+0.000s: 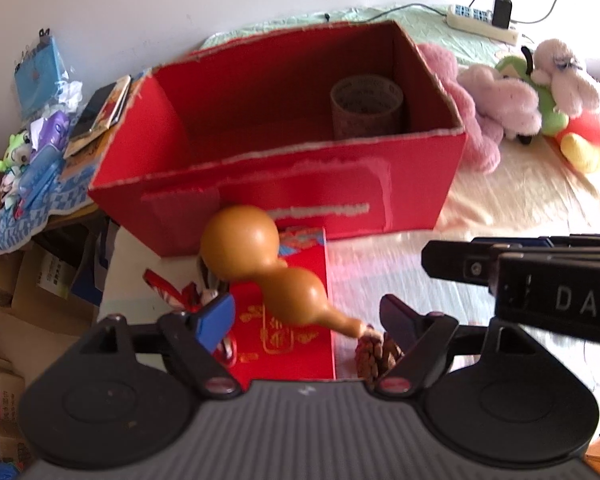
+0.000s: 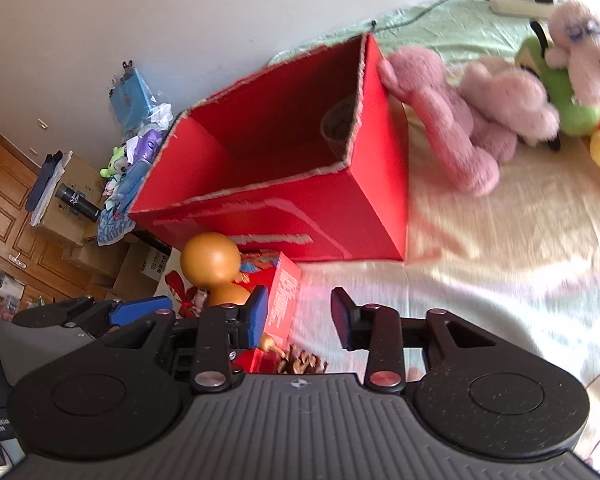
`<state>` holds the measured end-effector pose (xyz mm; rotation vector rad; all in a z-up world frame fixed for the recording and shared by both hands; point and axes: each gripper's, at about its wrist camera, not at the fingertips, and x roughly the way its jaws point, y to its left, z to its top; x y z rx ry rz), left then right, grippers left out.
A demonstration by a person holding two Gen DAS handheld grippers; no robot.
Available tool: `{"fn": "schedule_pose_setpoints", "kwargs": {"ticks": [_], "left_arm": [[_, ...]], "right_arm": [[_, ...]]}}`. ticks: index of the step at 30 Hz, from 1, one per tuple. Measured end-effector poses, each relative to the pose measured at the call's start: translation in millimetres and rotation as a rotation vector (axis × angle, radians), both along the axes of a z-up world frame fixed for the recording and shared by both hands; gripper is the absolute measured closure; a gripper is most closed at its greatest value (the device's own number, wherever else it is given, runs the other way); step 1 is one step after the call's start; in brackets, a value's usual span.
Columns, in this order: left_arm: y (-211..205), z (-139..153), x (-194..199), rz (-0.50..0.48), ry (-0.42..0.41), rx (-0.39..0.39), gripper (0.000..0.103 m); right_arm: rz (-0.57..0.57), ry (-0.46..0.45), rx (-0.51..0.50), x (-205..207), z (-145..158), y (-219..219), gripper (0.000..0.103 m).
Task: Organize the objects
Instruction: 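Move the right tool back down to the pinecone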
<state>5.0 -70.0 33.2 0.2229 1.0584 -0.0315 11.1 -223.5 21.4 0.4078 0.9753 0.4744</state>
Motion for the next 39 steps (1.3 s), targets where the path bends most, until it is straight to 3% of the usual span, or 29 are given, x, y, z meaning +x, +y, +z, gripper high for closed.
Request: {"fn": "schedule_pose_setpoints", "kwargs": {"ticks": [8, 16, 24, 39], "left_arm": [[4.7, -15.6, -20.5, -0.032, 0.015, -0.032, 0.02], [17.9, -33.2, -44.4, -0.093, 0.027, -0.189, 0.023], [4.3, -50.8, -58.3, -0.175, 0.034, -0.302, 0.022], [-5.0, -74.7, -44.1, -0.156, -0.012, -0.306, 0.021]], "right_arm": [[-0.022, 0.08, 0.069, -9.7, -27.1, -9.2, 0.063], [-0.03, 0.187, 0.181, -13.3, -59.2, -21.3, 0.061], [-0.032, 0.229, 0.306, -10.2, -78.5, -33.7, 0.058], [0.016, 0.255, 0.365, -6.9, -91.7, -36.9, 0.06]]}}
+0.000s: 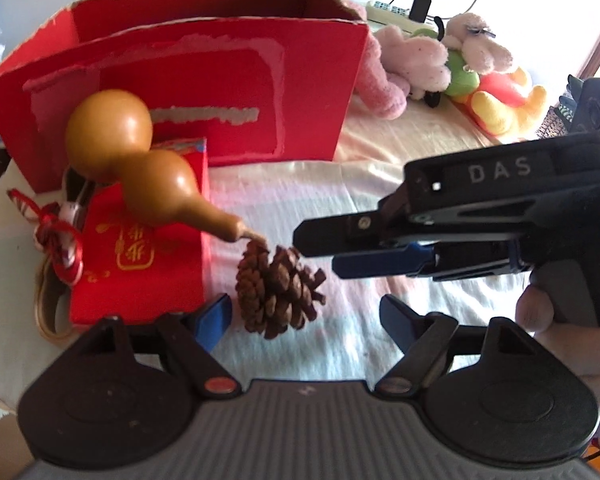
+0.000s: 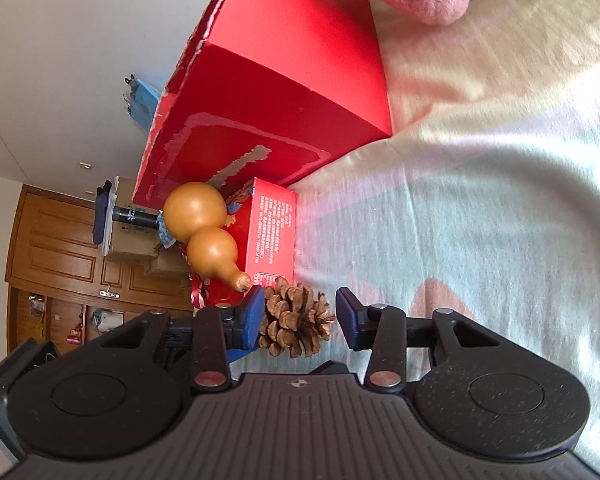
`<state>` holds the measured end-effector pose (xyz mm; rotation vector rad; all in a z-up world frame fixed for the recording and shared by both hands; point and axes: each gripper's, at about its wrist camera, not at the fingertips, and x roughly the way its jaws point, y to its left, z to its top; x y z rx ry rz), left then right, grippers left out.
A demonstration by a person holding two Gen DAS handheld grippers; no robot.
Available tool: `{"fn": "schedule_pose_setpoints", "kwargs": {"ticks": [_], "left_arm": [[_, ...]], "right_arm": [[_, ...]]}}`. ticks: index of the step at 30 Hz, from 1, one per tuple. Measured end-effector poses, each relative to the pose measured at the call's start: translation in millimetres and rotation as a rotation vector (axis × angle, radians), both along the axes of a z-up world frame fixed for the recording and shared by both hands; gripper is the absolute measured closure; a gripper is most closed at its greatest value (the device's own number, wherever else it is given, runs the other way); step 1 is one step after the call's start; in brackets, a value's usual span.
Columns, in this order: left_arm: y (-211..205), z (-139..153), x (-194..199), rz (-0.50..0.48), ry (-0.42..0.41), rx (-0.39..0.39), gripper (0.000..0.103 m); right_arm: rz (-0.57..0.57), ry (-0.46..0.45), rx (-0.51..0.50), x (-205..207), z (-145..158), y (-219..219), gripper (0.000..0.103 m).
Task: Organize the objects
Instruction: 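Move the right tool back down to the pinecone, then close the right tool on the pinecone and lift it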
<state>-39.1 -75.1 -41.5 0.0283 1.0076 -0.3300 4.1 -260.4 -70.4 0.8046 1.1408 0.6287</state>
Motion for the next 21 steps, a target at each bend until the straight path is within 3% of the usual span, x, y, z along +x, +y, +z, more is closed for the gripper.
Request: {"fn": "schedule_pose_setpoints", "kwargs": {"ticks": [13, 21], "left_arm": [[-25.0, 2.0, -0.6, -0.103, -0.037, -0.034, 0.022], [-32.5, -5.6, 5.2, -0.13, -0.083, 0.006, 0.022]], "right_arm": [[-0.026, 0.035, 0.005, -0.3, -6.1, -24.6, 0.065], [-0.056, 0.048, 0.016, 2.6, -8.6, -39.5, 0.064]]}}
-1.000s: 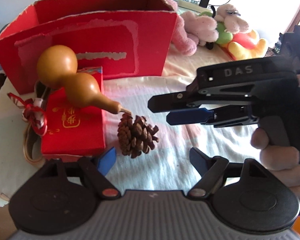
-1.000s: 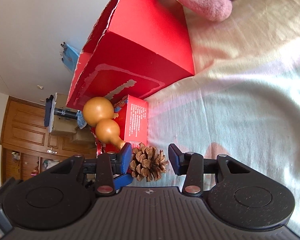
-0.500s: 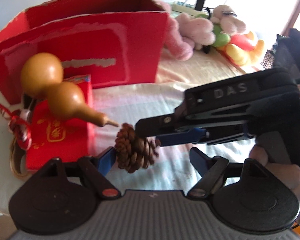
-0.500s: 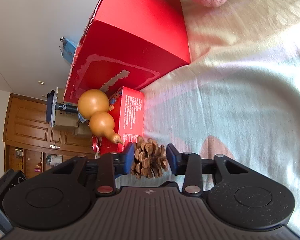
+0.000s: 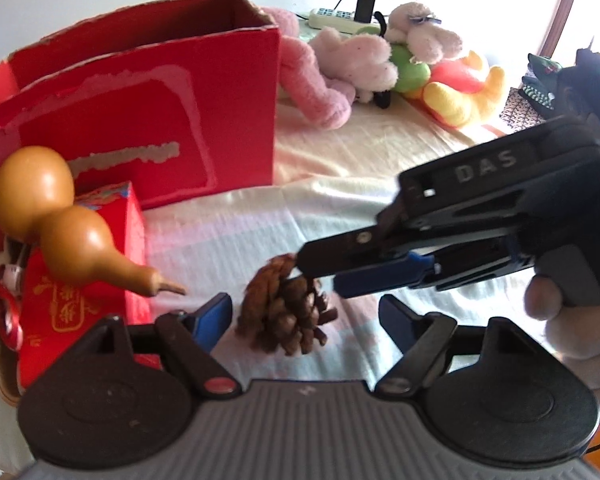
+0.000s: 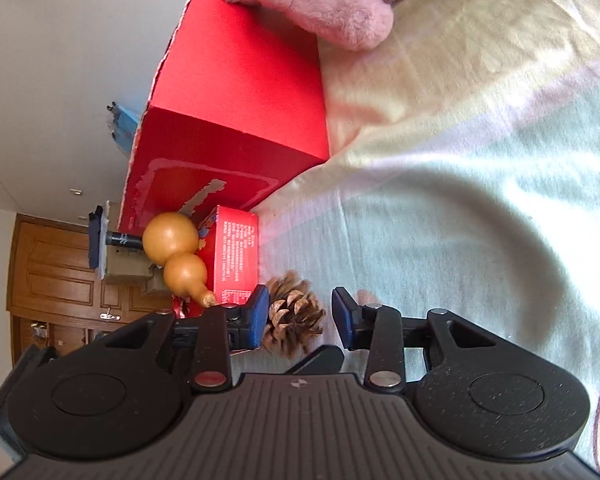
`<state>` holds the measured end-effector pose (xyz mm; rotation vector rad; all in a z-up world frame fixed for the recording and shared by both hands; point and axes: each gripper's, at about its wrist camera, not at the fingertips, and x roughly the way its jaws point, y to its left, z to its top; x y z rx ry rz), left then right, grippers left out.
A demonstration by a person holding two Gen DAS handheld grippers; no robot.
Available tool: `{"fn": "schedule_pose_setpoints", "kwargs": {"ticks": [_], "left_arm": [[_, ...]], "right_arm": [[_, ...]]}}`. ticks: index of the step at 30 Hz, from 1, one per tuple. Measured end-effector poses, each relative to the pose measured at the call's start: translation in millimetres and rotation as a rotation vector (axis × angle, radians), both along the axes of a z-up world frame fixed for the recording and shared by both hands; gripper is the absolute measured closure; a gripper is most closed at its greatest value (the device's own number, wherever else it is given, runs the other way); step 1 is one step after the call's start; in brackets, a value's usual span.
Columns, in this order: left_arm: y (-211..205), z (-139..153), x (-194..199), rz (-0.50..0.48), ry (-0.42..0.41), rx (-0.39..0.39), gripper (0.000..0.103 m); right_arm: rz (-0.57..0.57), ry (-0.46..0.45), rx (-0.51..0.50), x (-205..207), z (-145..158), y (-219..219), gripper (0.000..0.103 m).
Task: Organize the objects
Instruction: 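Close the right tool on the pinecone and lift it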
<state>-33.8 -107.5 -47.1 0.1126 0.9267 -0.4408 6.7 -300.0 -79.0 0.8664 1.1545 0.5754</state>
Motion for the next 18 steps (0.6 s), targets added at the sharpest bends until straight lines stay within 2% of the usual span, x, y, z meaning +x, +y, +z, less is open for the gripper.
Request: {"fn": "schedule_pose_setpoints", "kwargs": {"ticks": [3, 5, 11, 18], "left_arm": [[7.8, 0.2, -0.2, 0.006, 0.011, -0.002, 0.022], [11.6, -0.9, -0.2, 0.012, 0.025, -0.01, 0.028], [12.3, -5.3, 9.1, 0.023, 0.047, -0.026, 0.029], [11.3, -6.1, 10.9, 0.016, 0.051, -0.025, 0.032]], "right_arm": [[0.029, -0.003, 0.022, 1.2, -0.8, 4.7, 0.064], [0.038, -0.005, 0.03, 2.7, -1.6, 8.3, 0.062], [0.044, 0.009, 0.071, 7.9, -7.0, 13.0, 0.056], [0.046, 0.02, 0.101, 11.8, -12.2, 13.5, 0.057]]}}
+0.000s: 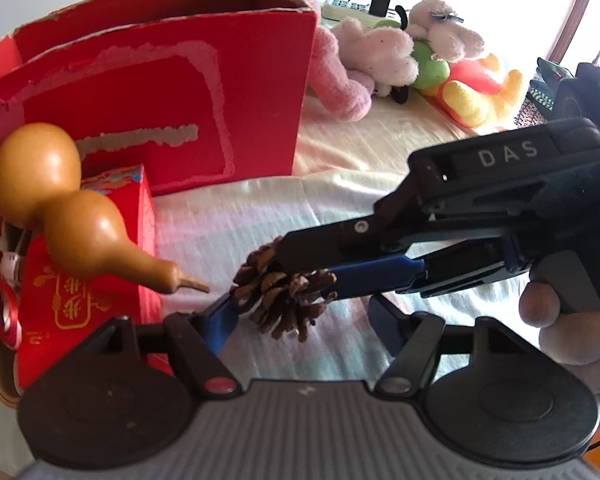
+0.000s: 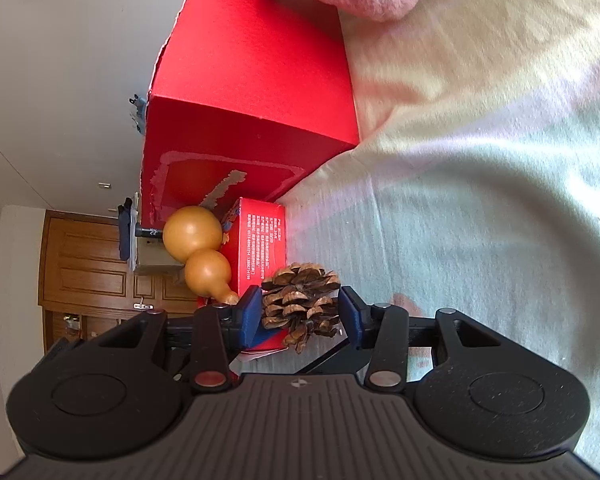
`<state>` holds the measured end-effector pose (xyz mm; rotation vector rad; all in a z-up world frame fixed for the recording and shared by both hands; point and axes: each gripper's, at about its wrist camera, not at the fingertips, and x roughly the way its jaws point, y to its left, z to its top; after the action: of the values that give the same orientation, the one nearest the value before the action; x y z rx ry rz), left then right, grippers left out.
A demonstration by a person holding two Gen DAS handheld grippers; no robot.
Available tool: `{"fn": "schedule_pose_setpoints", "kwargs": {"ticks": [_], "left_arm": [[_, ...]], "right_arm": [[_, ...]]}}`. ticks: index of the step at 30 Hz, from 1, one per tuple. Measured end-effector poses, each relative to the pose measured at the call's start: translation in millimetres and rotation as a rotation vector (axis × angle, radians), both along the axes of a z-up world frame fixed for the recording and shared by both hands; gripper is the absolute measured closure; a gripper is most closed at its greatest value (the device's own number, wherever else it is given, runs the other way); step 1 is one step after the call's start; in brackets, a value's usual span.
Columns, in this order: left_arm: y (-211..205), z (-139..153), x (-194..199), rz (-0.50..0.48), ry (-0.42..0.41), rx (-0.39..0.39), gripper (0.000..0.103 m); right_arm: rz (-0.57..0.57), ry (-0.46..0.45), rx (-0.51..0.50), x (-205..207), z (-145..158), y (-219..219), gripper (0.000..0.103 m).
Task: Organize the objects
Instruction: 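Close the right tool on the pinecone and lift it, then carry the pinecone over and into the red box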
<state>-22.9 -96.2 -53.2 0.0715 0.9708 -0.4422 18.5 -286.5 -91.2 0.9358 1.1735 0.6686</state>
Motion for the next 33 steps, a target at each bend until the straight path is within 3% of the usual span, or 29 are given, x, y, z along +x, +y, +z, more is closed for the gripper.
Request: {"fn": "schedule_pose_setpoints", "kwargs": {"ticks": [8, 15, 25, 33], "left_arm": [[-2.6, 3.2, 0.1, -0.015, 0.007, -0.024, 0.033], [-3.1, 28.0, -1.9, -0.031, -0.019, -0.076, 0.038], [-2.1, 90.6, -4.4, -0.06, -0.157, -0.155, 0.039], [8.2, 137.4, 12.7, -0.073, -0.275, -0.168, 0.039]], "right_arm": [[-0.006, -0.015, -0.016, -3.8, 6.1, -5.2, 0.059], [-0.022, -0.076, -0.036, -10.9, 36.8, -13.6, 0.06], [-0.054, -0.225, -0.027, -11.6, 103.3, -20.7, 0.06], [-0.031, -0.351, -0.049, 9.2, 155.9, -5.9, 0.06]]}}
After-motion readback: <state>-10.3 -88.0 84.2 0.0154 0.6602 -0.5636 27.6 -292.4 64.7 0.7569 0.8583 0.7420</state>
